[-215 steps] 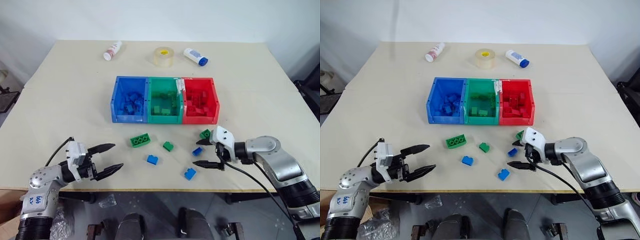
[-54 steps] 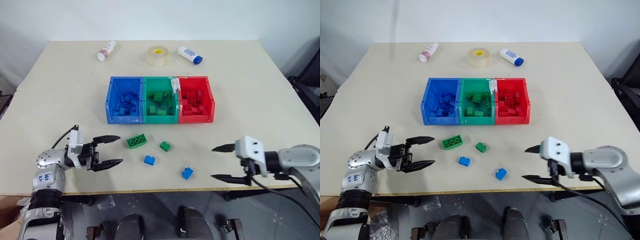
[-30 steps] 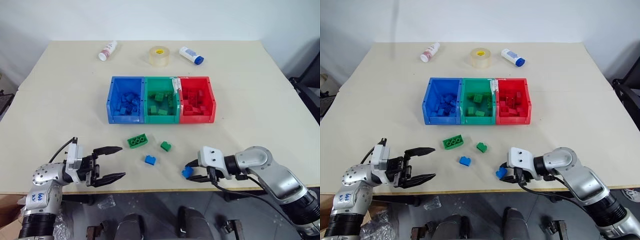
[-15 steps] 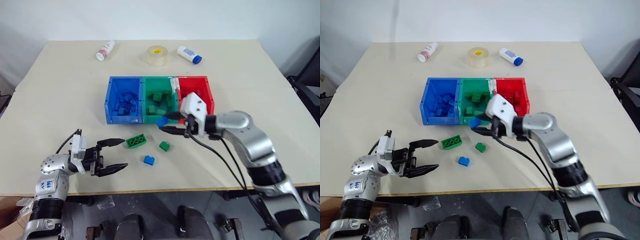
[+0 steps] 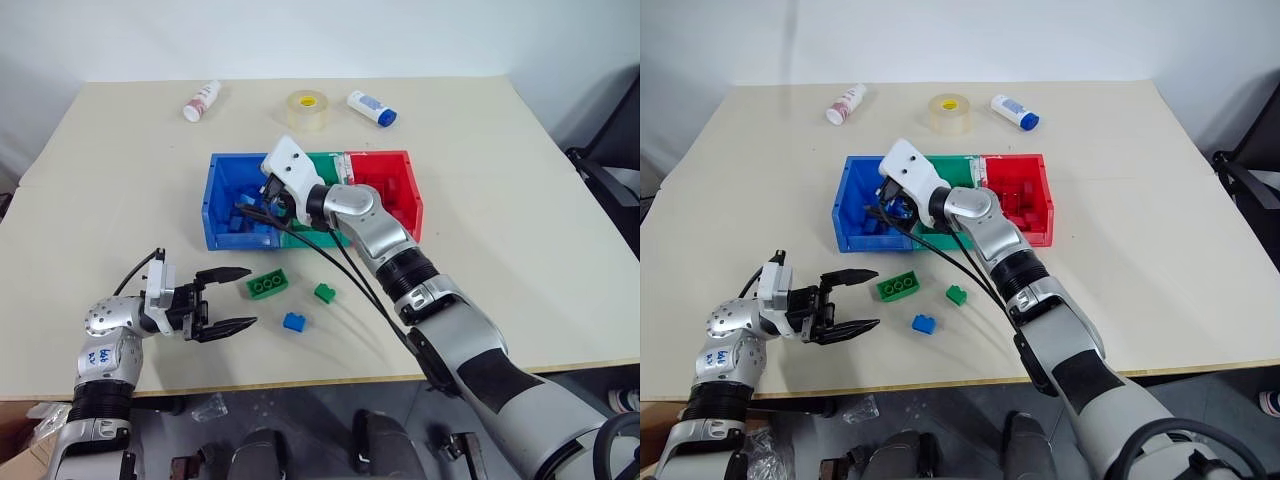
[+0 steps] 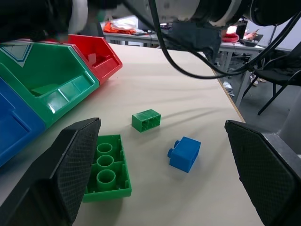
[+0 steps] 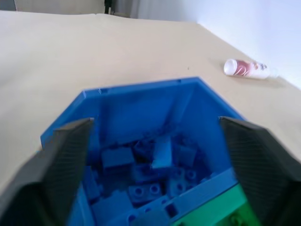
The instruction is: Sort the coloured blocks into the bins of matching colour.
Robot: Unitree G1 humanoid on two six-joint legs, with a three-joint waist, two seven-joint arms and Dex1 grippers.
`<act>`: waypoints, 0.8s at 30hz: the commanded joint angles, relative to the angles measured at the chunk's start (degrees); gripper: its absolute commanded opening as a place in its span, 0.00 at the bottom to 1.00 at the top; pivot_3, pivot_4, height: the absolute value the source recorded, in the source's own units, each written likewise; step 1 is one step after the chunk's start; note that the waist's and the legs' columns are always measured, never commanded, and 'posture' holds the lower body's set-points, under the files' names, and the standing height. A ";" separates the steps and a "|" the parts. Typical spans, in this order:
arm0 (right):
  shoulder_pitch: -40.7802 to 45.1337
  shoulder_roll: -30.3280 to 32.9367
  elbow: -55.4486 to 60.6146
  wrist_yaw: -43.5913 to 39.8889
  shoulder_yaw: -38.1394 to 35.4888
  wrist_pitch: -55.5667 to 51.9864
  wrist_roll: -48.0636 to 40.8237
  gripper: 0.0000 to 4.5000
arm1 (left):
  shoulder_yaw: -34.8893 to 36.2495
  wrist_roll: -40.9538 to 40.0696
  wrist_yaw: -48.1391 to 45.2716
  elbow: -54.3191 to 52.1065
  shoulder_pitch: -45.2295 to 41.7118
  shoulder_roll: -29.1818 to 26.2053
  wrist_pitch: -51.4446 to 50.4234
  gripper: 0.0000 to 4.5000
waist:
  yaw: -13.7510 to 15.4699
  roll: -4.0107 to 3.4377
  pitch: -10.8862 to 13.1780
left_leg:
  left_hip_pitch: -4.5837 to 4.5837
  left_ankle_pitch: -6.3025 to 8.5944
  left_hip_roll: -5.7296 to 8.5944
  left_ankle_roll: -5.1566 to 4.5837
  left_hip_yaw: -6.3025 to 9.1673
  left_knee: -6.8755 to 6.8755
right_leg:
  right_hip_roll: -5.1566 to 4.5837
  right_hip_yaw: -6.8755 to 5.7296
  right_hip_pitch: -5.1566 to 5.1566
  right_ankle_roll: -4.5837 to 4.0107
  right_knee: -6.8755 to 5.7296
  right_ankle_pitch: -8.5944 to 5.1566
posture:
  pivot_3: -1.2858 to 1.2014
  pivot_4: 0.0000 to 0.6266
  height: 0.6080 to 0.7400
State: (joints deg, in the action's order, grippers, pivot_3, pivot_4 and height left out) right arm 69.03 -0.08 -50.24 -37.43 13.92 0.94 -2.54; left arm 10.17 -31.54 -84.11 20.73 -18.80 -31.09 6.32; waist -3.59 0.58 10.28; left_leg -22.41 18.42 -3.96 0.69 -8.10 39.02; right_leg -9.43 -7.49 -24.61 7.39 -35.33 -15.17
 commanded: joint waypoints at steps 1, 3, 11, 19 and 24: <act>-1.32 1.62 5.67 -3.96 -1.74 1.59 -1.12 1.00 | 0.80 -0.22 -0.37 -0.36 -0.54 -0.56 0.81 1.00 | -0.04 0.00 0.00 | 0.01 0.00 -0.01 0.01 0.00 0.00 | 0.00 0.00 0.00 0.00 -0.01 0.00 | 0.52 0.24 1.00; -3.25 2.86 8.87 -6.19 -1.80 0.91 -1.38 1.00 | 0.75 -0.18 -0.44 -0.16 -0.75 -0.57 0.84 1.00 | 0.03 0.00 0.00 | 0.01 0.00 -0.01 0.01 0.01 0.00 | 0.00 0.00 0.01 0.00 -0.01 0.00 | 0.52 0.24 1.00; -25.36 19.78 43.47 -21.60 -2.93 -11.29 -9.36 1.00 | 0.87 0.47 -1.62 3.91 -3.19 -1.10 1.52 1.00 | 0.90 0.01 0.00 | -0.04 0.05 0.02 -0.06 0.03 0.03 | -0.01 -0.01 0.06 0.04 0.14 0.02 | 0.52 0.24 1.00; -48.18 39.56 64.03 -24.61 -14.85 -22.91 -16.95 1.00 | 0.78 1.38 -3.65 9.67 -6.20 -1.52 3.11 1.00 | 1.36 0.02 -0.01 | 0.02 0.05 0.01 -0.06 0.00 0.03 | 0.00 0.01 0.07 0.04 0.16 0.02 | 0.52 0.24 1.00; -59.56 47.17 68.74 -24.79 -23.42 -25.37 -19.69 1.00 | 0.48 1.56 -4.57 11.67 -7.24 -1.75 3.52 1.00 | 2.06 0.02 -0.01 | 0.02 0.06 0.01 -0.06 -0.06 0.05 | 0.00 0.02 0.08 0.06 0.24 0.03 | 0.52 0.24 1.00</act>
State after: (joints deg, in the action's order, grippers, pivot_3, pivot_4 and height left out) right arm 9.85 45.91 15.31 -62.02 -6.39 -24.17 -20.18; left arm 10.27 -29.98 -85.96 32.51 -25.32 -32.36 8.94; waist -1.53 0.60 10.28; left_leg -22.38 18.49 -3.95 0.63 -8.16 39.09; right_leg -9.44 -7.47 -24.51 7.45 -35.09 -15.13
